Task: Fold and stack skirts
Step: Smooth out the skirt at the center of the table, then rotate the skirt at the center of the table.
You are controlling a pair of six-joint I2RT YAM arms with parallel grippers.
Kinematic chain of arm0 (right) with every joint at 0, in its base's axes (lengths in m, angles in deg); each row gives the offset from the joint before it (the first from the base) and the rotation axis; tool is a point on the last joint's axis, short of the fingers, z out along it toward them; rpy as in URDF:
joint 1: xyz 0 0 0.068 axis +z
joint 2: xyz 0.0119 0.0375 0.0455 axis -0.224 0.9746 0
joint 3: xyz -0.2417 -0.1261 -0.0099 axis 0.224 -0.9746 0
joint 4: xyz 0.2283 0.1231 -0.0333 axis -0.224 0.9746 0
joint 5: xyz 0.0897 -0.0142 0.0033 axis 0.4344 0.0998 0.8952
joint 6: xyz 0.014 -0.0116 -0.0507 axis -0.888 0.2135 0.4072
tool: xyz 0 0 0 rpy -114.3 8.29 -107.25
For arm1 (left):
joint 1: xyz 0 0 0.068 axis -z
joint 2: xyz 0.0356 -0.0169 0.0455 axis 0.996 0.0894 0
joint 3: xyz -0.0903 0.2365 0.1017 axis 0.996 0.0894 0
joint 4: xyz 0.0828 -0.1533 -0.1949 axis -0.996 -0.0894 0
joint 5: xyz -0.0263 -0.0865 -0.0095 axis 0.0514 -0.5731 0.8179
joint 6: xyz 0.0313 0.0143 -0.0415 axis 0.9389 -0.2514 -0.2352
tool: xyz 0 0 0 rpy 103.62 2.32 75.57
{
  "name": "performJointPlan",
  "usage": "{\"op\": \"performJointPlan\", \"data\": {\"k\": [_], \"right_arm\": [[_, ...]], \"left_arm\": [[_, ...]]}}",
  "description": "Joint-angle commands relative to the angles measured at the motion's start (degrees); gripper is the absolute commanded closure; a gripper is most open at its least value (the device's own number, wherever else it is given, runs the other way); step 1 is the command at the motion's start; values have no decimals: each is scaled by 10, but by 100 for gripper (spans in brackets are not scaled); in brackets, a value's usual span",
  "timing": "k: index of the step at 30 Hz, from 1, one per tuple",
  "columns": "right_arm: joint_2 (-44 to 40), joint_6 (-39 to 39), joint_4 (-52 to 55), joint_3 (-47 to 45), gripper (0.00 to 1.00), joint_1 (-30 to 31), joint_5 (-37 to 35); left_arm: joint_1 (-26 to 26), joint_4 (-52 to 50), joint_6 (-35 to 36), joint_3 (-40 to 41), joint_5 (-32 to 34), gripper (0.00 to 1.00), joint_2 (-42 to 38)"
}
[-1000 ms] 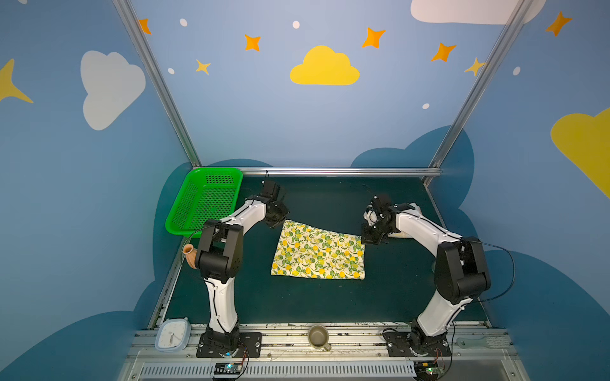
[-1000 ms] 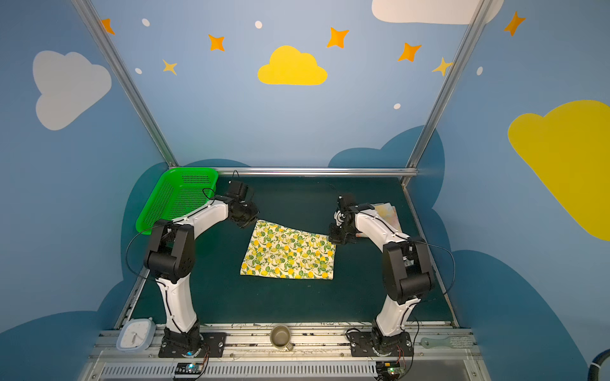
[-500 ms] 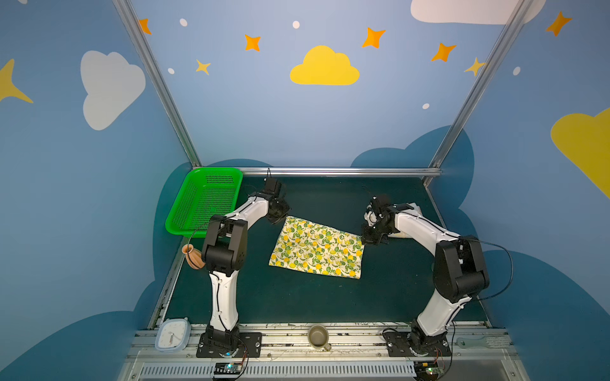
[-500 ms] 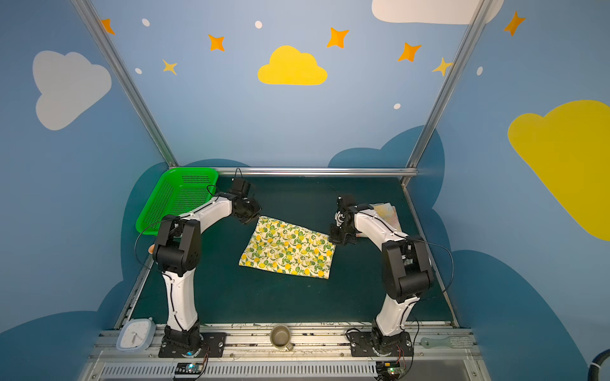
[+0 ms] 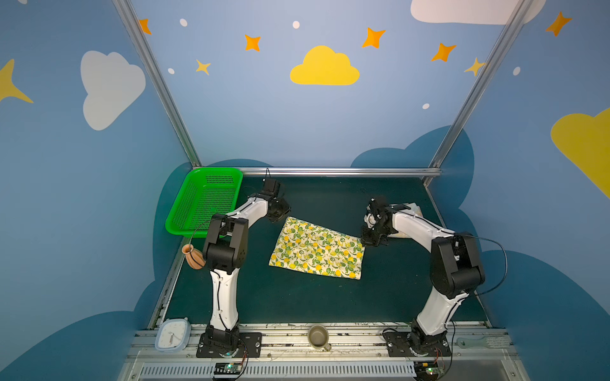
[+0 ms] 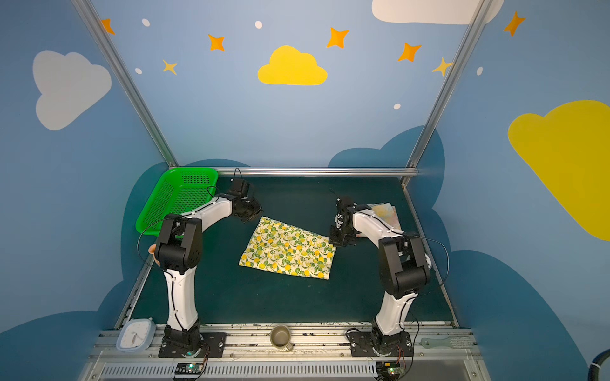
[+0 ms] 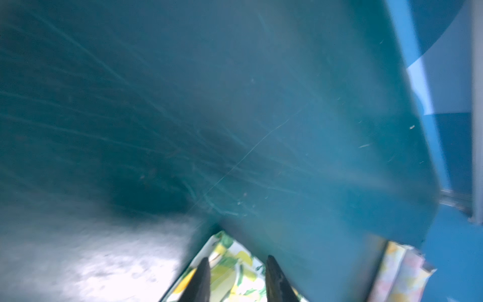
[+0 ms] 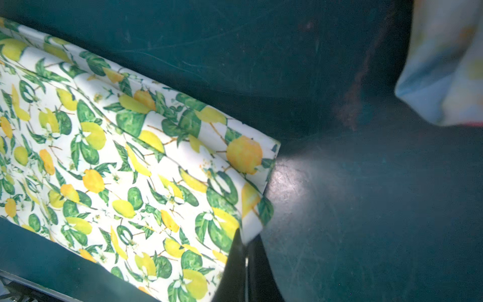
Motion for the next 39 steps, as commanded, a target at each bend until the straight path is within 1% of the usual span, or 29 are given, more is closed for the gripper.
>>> {"op": "performJointPlan", "data": {"k": [1, 4, 6, 9, 11, 14, 16, 17, 22, 26, 29, 34, 39], "right_arm": [[0, -5, 14, 1, 90, -1, -12], [-17, -8, 26, 3, 80, 1, -23], [-34, -8, 36, 2, 75, 10, -40], [-53, -8, 50, 7, 74, 33, -61], [-60, -11, 53, 8, 74, 50, -60], [-62, -14, 43, 1, 77, 65, -48], [-55, -15, 29, -6, 84, 65, -33], [-48, -17, 24, -8, 87, 64, -31], [-9, -14, 0, -7, 92, 54, -13], [28, -5, -8, 8, 94, 46, -14], [57, 0, -9, 21, 94, 41, -20], [102, 13, -9, 48, 94, 37, -31], [136, 29, -10, 77, 95, 37, -39]], "left_arm": [[-4, 37, 1, 17, -19, 61, -7], [-4, 39, 1, 43, -13, 59, -41], [-1, 46, -1, 70, -16, 59, -70], [11, 34, -1, 103, -15, 61, -107], [26, 23, 5, 124, -10, 61, -128], [48, 12, 12, 148, -2, 63, -147], [61, 17, 9, 162, -5, 64, -146], [65, 19, 4, 166, -4, 64, -140], [78, 61, -29, 181, -25, 67, -102], [75, 72, -44, 184, -25, 68, -70], [71, 68, -53, 188, -16, 68, -61], [53, 72, -74, 221, -12, 69, -66], [39, 73, -82, 257, -3, 69, -90]]}}
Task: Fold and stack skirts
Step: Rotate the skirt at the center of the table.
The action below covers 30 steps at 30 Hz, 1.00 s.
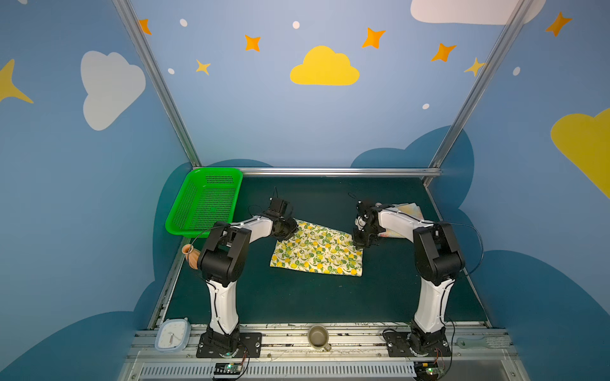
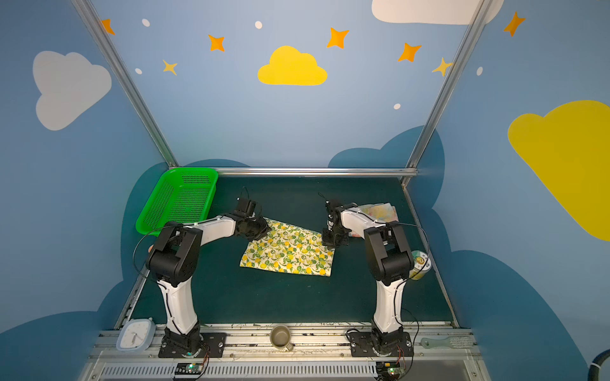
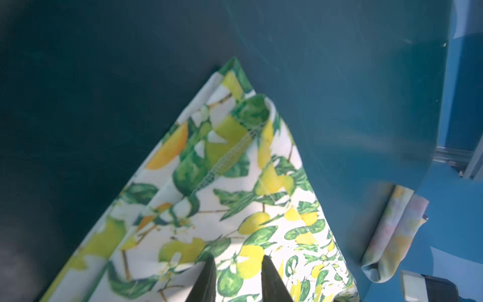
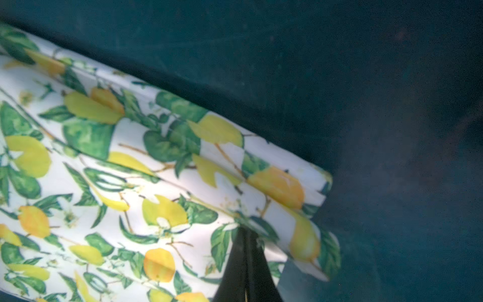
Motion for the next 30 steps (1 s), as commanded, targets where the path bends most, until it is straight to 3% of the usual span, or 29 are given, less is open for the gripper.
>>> {"op": "performJointPlan", "data": {"k": [1, 13, 21, 25, 30], "right_arm": [[33, 21, -13, 15, 95, 1, -14], [30, 57, -18, 56, 95, 2, 32], [-111, 38, -15, 6, 85, -17, 117], [-174, 18, -61, -79, 69, -46, 139], [-209, 5, -114, -170, 64, -98, 211]], "left_arm": [[-15, -49, -8, 41, 37, 69, -4], [-11, -44, 1, 83, 47, 67, -85], [71, -125, 95, -27, 67, 65, -112], [110, -149, 118, -81, 66, 63, -93], [160, -170, 149, -145, 44, 62, -49]]}}
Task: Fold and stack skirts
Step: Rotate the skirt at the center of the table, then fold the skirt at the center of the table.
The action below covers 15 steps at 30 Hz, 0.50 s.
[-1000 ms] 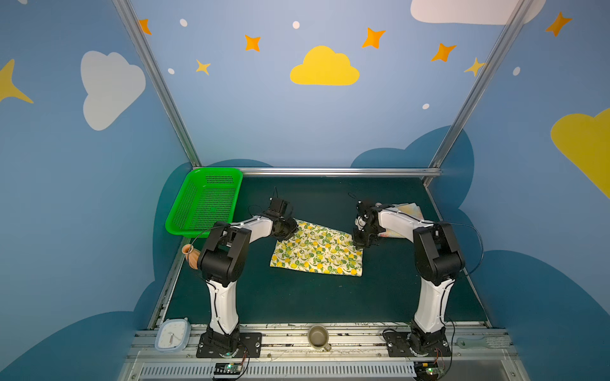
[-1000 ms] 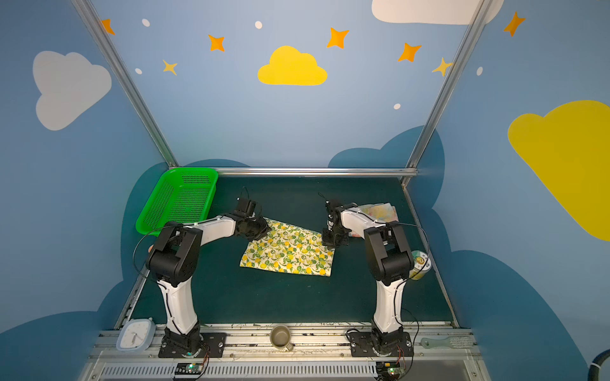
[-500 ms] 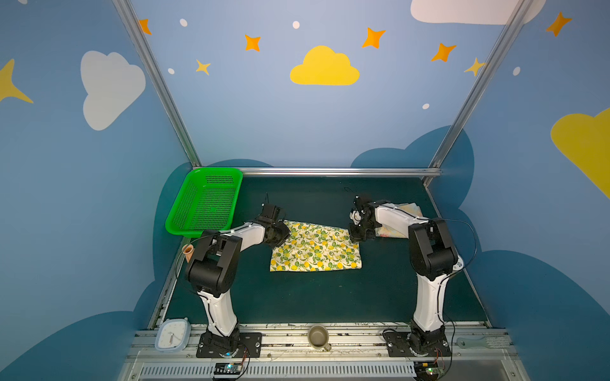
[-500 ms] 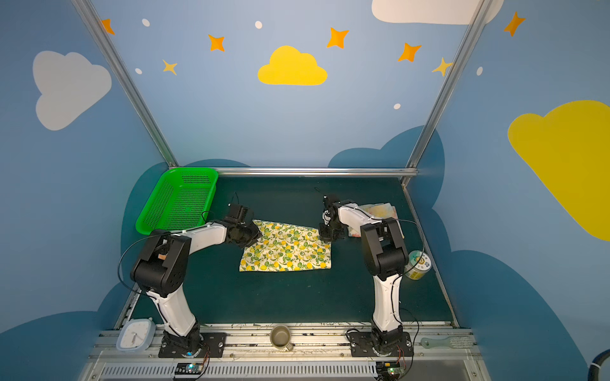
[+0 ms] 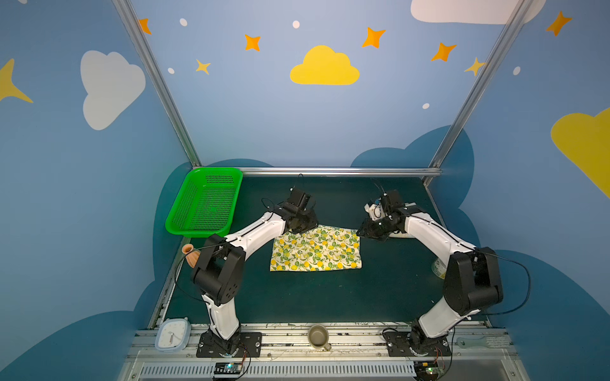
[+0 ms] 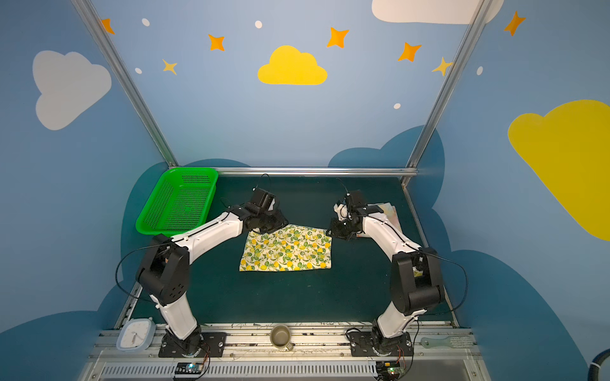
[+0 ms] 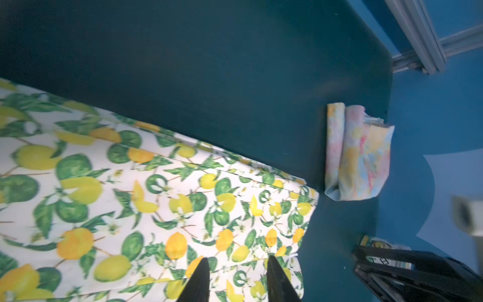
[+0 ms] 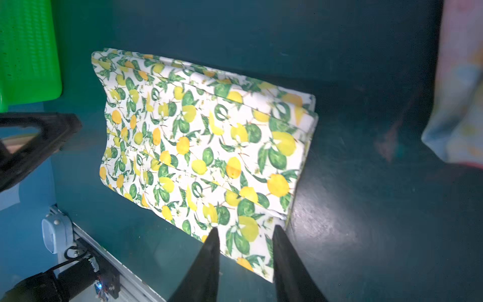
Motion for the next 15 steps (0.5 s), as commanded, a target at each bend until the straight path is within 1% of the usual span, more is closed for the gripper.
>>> {"op": "performJointPlan", "data": {"k": [1, 8, 12, 15], "right_arm": [[-8, -15, -45, -58, 63, -26, 72], [-1, -28, -120, -125, 58, -57, 151], [19, -39, -160, -143, 54, -61, 181], [37, -41, -177, -147, 51, -62, 193]], "left_arm": [[26, -46, 37, -37, -11, 62, 45], [74, -64, 38, -115, -47, 63, 132], [88, -71, 33, -149, -56, 64, 175], [92, -77, 26, -157, -57, 64, 197]]}}
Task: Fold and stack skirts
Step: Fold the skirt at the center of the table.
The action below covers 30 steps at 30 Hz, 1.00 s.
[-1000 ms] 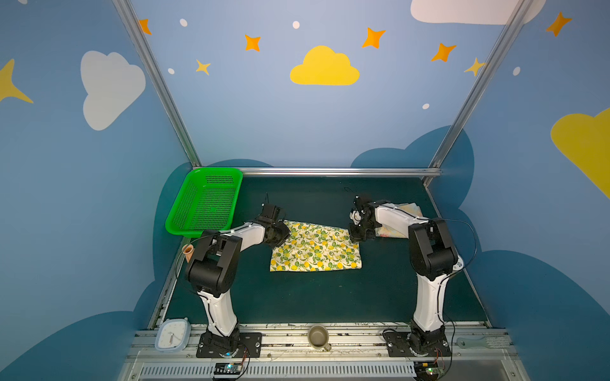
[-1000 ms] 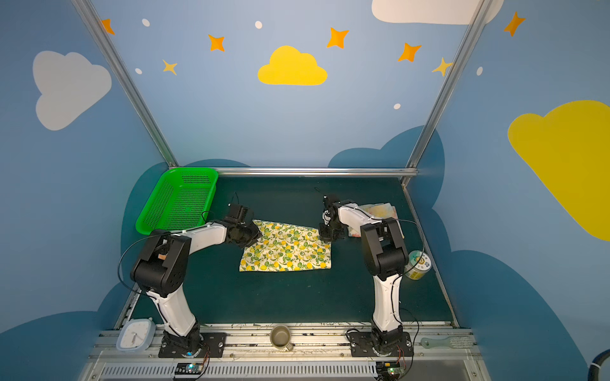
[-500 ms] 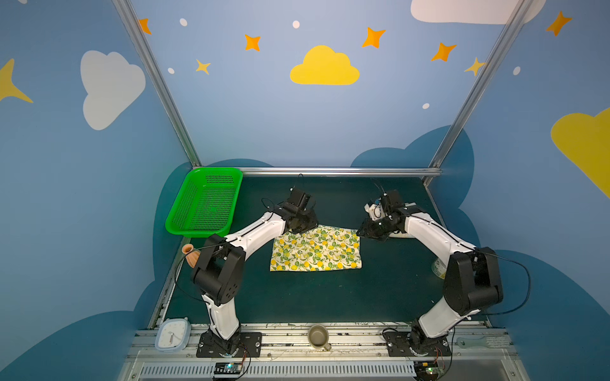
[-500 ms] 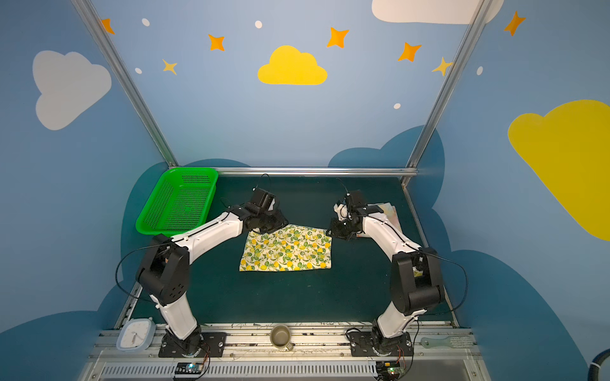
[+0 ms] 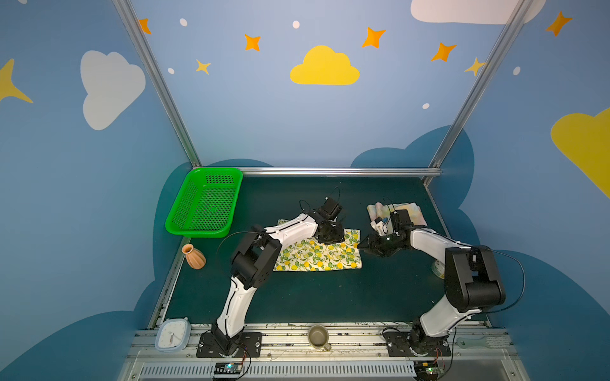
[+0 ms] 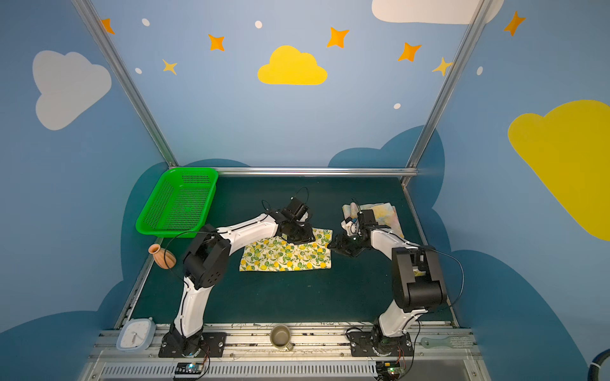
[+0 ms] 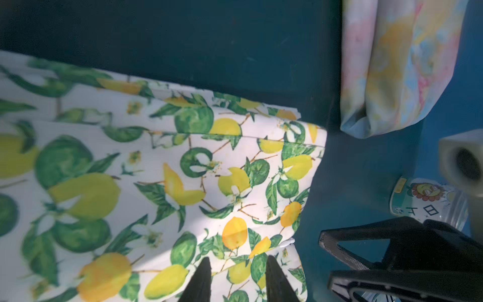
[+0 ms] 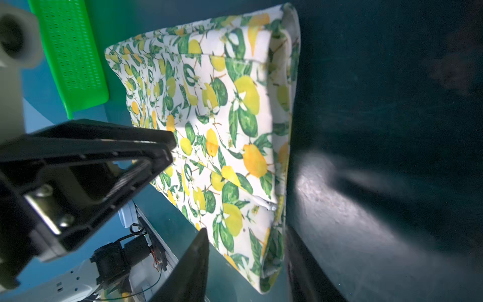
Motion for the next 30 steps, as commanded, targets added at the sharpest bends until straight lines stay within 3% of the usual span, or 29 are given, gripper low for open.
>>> {"op": "performJointPlan", "data": {"k": [1, 14, 30], "right_arm": [[24, -6, -37, -8, 50, -4, 33], [71, -14, -46, -9, 50, -15, 39], [125, -62, -94, -11, 54, 31, 37]], "left_arm": [[-1, -25, -4, -13, -8, 64, 15], [-2, -33, -7, 7, 1, 66, 39], [-23, -7, -27, 38, -19, 66, 43]]}}
